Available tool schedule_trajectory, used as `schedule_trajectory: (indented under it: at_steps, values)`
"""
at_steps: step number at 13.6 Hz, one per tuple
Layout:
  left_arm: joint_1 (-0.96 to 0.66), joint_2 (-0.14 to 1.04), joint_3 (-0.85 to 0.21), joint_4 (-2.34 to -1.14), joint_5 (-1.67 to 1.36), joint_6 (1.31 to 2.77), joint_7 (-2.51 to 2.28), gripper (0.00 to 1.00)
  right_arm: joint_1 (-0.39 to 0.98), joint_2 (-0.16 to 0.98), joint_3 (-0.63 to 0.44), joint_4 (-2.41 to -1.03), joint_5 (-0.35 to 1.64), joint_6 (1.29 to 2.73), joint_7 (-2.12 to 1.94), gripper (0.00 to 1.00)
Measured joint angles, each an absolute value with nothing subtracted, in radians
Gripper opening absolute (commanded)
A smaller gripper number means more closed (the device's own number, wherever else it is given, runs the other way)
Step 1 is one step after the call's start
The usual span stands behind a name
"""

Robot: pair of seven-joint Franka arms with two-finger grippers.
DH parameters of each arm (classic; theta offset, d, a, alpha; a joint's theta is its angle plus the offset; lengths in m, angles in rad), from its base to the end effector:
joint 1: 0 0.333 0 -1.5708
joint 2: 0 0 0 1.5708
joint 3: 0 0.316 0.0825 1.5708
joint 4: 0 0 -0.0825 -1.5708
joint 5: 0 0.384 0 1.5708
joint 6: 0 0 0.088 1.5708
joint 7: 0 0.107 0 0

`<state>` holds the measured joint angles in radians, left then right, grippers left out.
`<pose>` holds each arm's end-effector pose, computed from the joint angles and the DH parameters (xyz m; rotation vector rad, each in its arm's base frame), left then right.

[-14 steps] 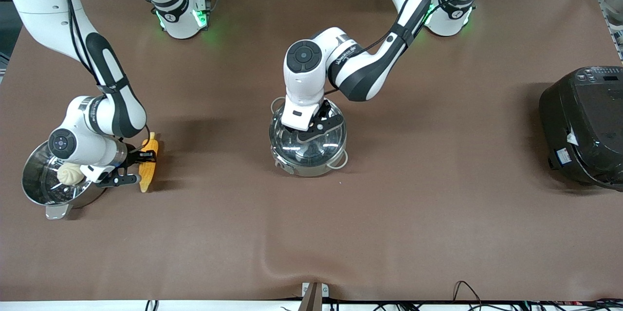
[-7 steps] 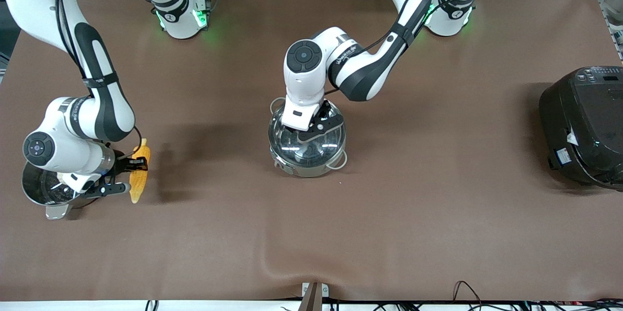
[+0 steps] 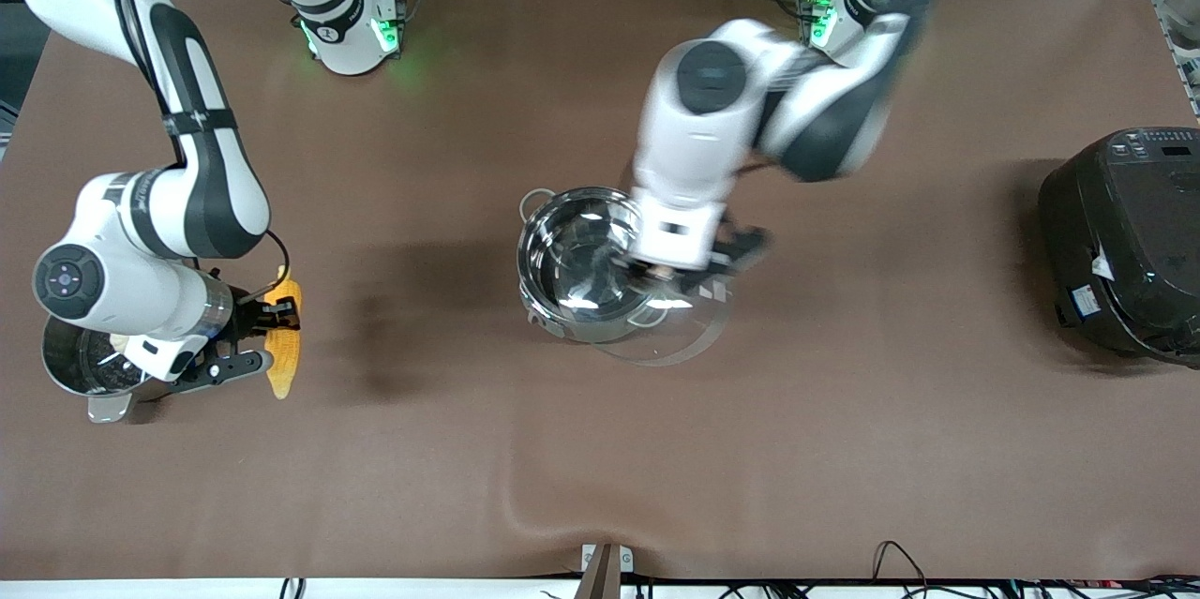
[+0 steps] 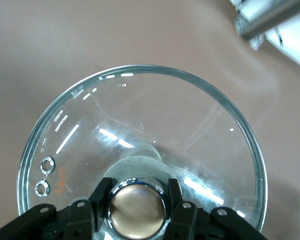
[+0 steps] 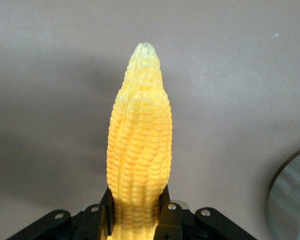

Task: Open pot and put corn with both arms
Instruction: 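Lift the glass lid with the left gripper while the right gripper lifts corn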

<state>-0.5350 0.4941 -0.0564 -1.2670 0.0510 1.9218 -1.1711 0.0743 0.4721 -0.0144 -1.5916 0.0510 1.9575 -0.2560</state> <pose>0.6039 -0.3904 0.4893 2.9021 0.8580 0.1827 0.6692 0.0447 0.3522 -3.0543 -0.4544 0.1572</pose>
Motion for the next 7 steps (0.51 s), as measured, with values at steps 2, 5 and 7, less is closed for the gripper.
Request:
schedule_trajectory:
  at_steps: [2,5,7]
  values:
    - [-0.391,0.443,-0.056,-1.279,0.050,1.878,-0.964,0.00,0.128,0.472,-0.007,-1.554,0.052,1.936,-0.270,0.00]
    - [-0.197,0.364,-0.059,-1.378,0.043,1.868,-0.771,0.00,0.300,0.472,-0.003,-1.531,0.044,1.935,-0.310,0.00]
    - [-0.100,0.303,-0.060,-1.483,0.041,1.874,-0.637,0.00,0.418,0.472,-0.003,-1.511,0.009,1.936,-0.325,0.00]
